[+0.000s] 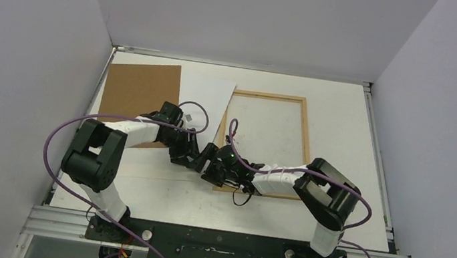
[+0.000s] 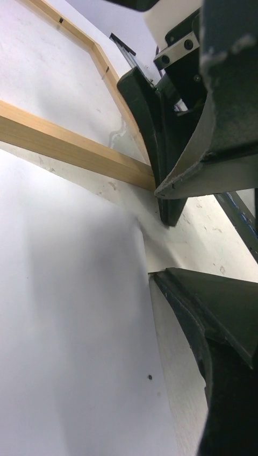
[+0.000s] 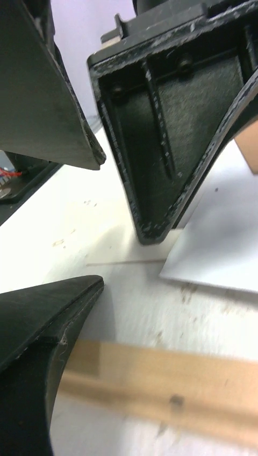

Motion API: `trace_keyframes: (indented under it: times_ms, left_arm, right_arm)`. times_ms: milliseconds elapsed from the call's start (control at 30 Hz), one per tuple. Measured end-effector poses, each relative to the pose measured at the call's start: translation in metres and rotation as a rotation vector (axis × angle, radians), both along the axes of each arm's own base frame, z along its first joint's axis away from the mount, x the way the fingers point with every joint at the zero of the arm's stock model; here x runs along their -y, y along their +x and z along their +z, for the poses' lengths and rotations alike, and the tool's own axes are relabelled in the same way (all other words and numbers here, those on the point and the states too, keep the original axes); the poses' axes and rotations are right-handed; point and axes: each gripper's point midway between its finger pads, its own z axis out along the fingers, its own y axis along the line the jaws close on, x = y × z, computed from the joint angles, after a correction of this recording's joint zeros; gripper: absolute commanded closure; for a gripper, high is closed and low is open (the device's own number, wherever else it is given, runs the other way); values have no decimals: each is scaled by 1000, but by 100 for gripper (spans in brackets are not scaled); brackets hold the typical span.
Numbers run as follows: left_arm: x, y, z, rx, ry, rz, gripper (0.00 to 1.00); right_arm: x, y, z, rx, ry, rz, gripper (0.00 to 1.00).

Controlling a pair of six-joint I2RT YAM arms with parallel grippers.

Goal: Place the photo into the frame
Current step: Adjust the photo frame item at the center of the board.

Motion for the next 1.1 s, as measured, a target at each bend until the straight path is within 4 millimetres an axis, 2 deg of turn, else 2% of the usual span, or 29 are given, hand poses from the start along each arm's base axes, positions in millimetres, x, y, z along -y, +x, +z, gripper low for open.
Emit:
trace_keyframes:
  times_ms: [167,267,400,567,633,733,867,900,933,1000,1100]
  left_arm:
    - [1,0,1,-14,-3,12,45]
    - [1,-1,4,-16,16,9,35]
    - [-13,-5,7,1,115,-18,25]
    - [-34,-15,6,8,217,-52,26]
    - [-40,-18,4,5,248,-55,32]
    - [-49,-21,1,-15,296,-39,47]
    - [-63,-22,-1,-43,329,25,59]
    - [-67,-22,-1,-47,332,44,64]
    - [-70,-24,-1,-54,332,66,71]
    - [-76,-30,-3,-71,334,102,79]
    - [-79,-41,-10,-110,335,133,85]
  right_arm:
    - [19,-8,-4,-5,-148,-42,29]
    - [22,-11,-6,-5,-189,-51,31]
    - [21,-13,-7,-9,-192,-62,31]
    - [16,-16,-6,-29,-170,-76,32]
    - [11,-17,-6,-36,-150,-83,33]
    - [3,-18,-6,-50,-117,-94,34]
    - [-7,-20,-6,-68,-89,-104,35]
    - [-9,-20,-6,-73,-86,-108,35]
    - [-9,-20,-6,-77,-84,-115,35]
    - [-10,-19,-7,-89,-76,-128,35]
    - [-14,-17,-7,-103,-49,-145,35]
